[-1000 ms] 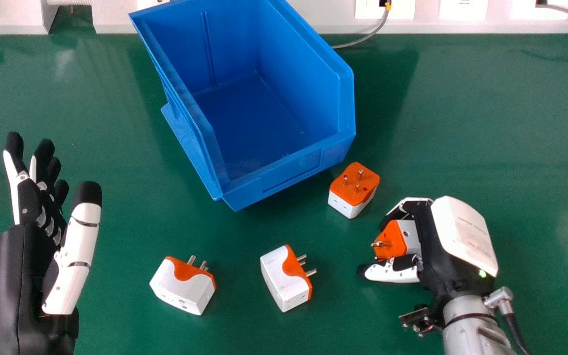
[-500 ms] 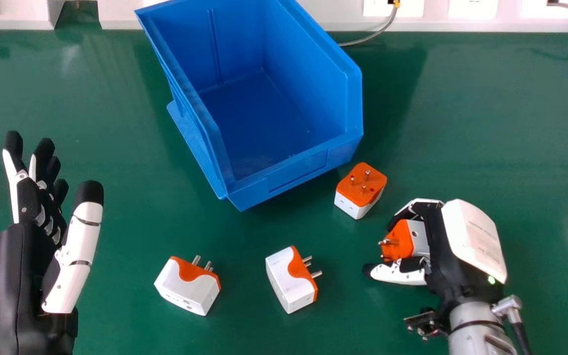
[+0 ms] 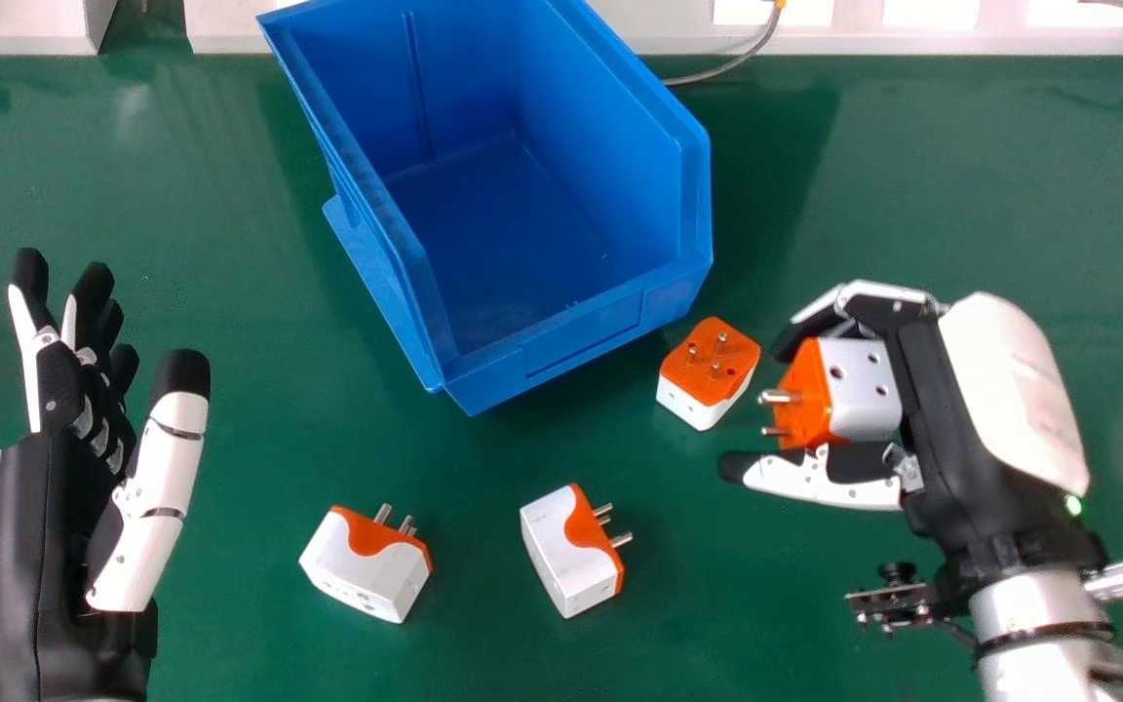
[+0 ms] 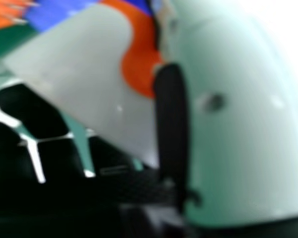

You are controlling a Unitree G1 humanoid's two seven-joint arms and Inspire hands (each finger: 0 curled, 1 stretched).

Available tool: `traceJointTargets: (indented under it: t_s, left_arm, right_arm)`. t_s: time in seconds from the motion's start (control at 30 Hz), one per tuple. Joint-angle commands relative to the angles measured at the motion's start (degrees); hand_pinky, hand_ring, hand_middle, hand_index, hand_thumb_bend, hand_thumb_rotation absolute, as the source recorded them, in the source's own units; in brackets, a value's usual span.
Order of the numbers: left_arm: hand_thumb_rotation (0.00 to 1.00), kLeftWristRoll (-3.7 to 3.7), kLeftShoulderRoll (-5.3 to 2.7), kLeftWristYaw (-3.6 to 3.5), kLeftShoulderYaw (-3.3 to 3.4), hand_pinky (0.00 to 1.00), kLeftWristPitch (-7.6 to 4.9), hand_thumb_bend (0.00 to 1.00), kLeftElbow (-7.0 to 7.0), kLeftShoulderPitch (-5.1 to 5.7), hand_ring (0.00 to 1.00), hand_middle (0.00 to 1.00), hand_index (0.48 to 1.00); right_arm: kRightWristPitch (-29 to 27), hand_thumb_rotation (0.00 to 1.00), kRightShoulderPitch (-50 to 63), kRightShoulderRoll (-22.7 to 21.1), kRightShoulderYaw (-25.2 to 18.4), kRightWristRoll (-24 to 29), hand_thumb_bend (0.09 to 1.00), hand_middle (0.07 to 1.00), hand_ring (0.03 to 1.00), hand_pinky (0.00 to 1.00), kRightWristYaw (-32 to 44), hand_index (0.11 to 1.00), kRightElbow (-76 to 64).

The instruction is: Pick all objects and put in blue box

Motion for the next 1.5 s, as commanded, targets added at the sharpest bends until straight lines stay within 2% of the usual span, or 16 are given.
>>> traceJointTargets:
  t_s: [0.0, 0.23, 0.4, 0.6, 0.7, 0.83, 1.0, 1.1, 1.27, 1.4, 1.47]
  left_arm:
    - [0.63, 0.29, -0.08, 0.37, -0.17, 1.00, -0.53, 0.42, -1.17, -0.08, 1.00, 0.99, 0.973]
    - [0.64, 0.72, -0.16, 0.59, -0.38, 1.00, -1.00, 0.42, -0.74, -0.25, 1.00, 1.00, 0.975]
    - [0.64, 0.71, -0.54, 0.69, -0.56, 1.00, -0.89, 0.42, -0.73, -0.27, 1.00, 1.00, 0.981]
    - [0.64, 1.07, -1.09, 1.04, -0.96, 1.00, -1.27, 0.42, -0.75, 0.23, 1.00, 1.00, 0.979]
    - [0.64, 1.28, -1.31, 1.16, -1.18, 1.00, -1.39, 0.41, -0.84, 0.45, 1.00, 1.00, 0.973]
    - [0.64, 1.10, -1.46, 1.22, -1.64, 1.00, -1.32, 0.42, -1.14, 0.84, 1.00, 1.00, 0.974]
    - [0.64, 0.97, -1.47, 1.31, -1.95, 1.00, -1.05, 0.43, -1.61, 1.30, 1.00, 1.00, 0.983]
    - [0.63, 0.57, -1.71, 1.44, -2.12, 1.00, -0.68, 0.44, -2.20, 1.74, 1.00, 1.00, 0.976]
    - [0.63, 1.15, -1.83, 1.87, -2.32, 1.00, -0.52, 0.45, -2.66, 2.25, 1.00, 1.00, 0.970]
    - [0.62, 0.77, -1.98, 1.94, -2.50, 1.00, -0.26, 0.46, -3.07, 2.62, 1.00, 1.00, 0.965]
    - [0.62, 1.16, -2.03, 2.15, -2.48, 1.00, -0.32, 0.46, -3.19, 2.76, 1.00, 0.99, 0.964]
  right_arm:
    - [-2.7, 0.00, -0.8, -0.8, -0.9, -0.5, 0.508, 0.403, 0.091, 0.07, 0.5, 0.493, -3.3]
    - [-6.7, 0.00, -8.0, -0.5, 0.5, -1.2, 0.511, 0.415, 0.095, 0.07, 2.8, 0.481, -3.5]
    - [-8.1, 0.00, -14.3, 0.9, 2.0, -1.2, 0.508, 0.401, 0.101, 0.08, 3.8, 0.486, 0.1]
    - [-7.4, 0.00, -24.4, 5.8, 4.8, -0.7, 0.506, 0.392, 0.110, 0.08, 4.5, 0.490, 8.1]
    - [-7.6, 0.00, -29.6, 8.3, 5.9, -0.3, 0.503, 0.384, 0.133, 0.09, 3.9, 0.496, 13.8]
    - [-7.9, 0.00, -37.5, 11.5, 7.4, -0.8, 0.506, 0.400, 0.112, 0.08, 2.7, 0.493, 22.2]
    - [-7.6, 0.00, -47.4, 14.9, 8.8, -1.6, 0.500, 0.384, 0.138, 0.10, 0.4, 0.500, 33.6]
    - [-8.0, 0.00, -53.3, 16.2, 10.0, -2.8, 0.501, 0.402, 0.202, 0.14, -2.4, 0.525, 41.3]
    - [-7.3, 0.00, -62.7, 18.2, 12.2, -4.5, 0.504, 0.431, 0.303, 0.22, -5.2, 0.538, 54.2]
    - [-6.8, 0.00, -70.1, 20.4, 14.4, -5.5, 0.504, 0.446, 0.330, 0.23, -7.6, 0.548, 67.0]
    - [-6.0, 0.00, -73.0, 21.8, 15.2, -5.7, 0.502, 0.469, 0.345, 0.23, -9.1, 0.557, 72.3]
